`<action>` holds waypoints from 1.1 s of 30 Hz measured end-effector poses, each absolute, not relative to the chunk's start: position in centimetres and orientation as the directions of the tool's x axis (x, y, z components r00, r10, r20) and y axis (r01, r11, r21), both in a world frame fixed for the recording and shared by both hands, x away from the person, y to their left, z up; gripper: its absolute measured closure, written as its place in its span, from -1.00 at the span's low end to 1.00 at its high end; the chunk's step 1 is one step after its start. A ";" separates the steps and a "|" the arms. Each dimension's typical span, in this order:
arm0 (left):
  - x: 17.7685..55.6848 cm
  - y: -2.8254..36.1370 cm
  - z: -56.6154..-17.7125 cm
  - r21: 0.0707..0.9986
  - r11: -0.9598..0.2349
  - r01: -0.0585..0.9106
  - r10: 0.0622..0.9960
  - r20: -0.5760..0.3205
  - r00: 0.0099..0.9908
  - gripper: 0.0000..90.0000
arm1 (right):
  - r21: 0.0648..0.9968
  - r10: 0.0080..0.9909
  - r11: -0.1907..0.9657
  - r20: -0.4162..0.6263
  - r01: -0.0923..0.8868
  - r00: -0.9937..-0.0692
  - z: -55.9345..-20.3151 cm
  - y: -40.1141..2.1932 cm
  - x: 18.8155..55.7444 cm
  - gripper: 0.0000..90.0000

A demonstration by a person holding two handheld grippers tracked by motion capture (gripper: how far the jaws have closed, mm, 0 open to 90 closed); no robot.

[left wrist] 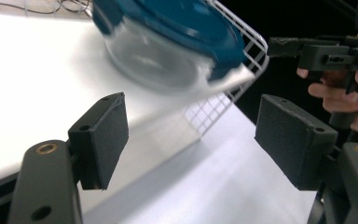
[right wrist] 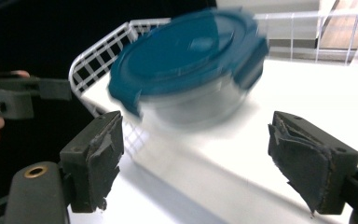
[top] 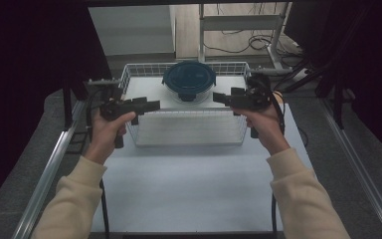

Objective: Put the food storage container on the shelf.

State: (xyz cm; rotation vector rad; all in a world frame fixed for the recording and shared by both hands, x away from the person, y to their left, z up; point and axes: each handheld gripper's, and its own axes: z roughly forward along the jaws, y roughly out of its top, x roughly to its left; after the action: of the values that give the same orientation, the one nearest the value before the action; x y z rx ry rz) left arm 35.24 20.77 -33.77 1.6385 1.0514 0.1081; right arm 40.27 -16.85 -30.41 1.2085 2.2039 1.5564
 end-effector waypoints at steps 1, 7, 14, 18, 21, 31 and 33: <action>34.5 20.9 -34.2 0.825 0.023 0.565 0.675 -0.429 0.600 -0.44 | 0.858 0.702 0.129 0.275 0.498 -0.657 -30.7 -17.1 39.6 -0.60; 30.8 21.2 -37.1 0.828 -0.002 0.561 0.687 -0.406 0.602 -0.46 | 0.866 0.690 0.159 0.246 0.475 -0.681 -33.3 -18.7 35.3 -0.58; 27.6 21.2 -41.7 0.807 -0.033 0.590 0.709 -0.397 0.583 -0.48 | 0.865 0.667 0.126 0.288 0.485 -0.687 -36.8 -20.7 31.4 -0.57; 26.3 21.3 -44.2 0.791 -0.058 0.609 0.731 -0.382 0.566 -0.49 | 0.858 0.679 0.141 0.280 0.494 -0.679 -39.0 -21.5 29.8 -0.56; 25.4 21.2 -45.8 0.788 -0.070 0.611 0.744 -0.367 0.559 -0.49 | 0.854 0.704 0.192 0.224 0.484 -0.674 -41.0 -21.9 28.6 -0.56; 23.8 21.2 -48.5 0.771 -0.118 0.626 0.783 -0.316 0.536 -0.49 | 0.806 0.710 0.268 0.205 0.528 -0.673 -45.8 -22.4 27.2 -0.52; 23.7 21.2 -48.6 0.766 -0.109 0.633 0.781 -0.328 0.532 -0.49 | 0.807 0.713 0.264 0.206 0.529 -0.671 -45.8 -22.6 27.3 -0.52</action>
State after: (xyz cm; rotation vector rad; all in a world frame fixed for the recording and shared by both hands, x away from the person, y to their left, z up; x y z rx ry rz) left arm 23.74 21.20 -48.62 1.8171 1.1717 0.1940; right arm 27.31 -22.57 -45.84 1.1633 2.3317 1.3656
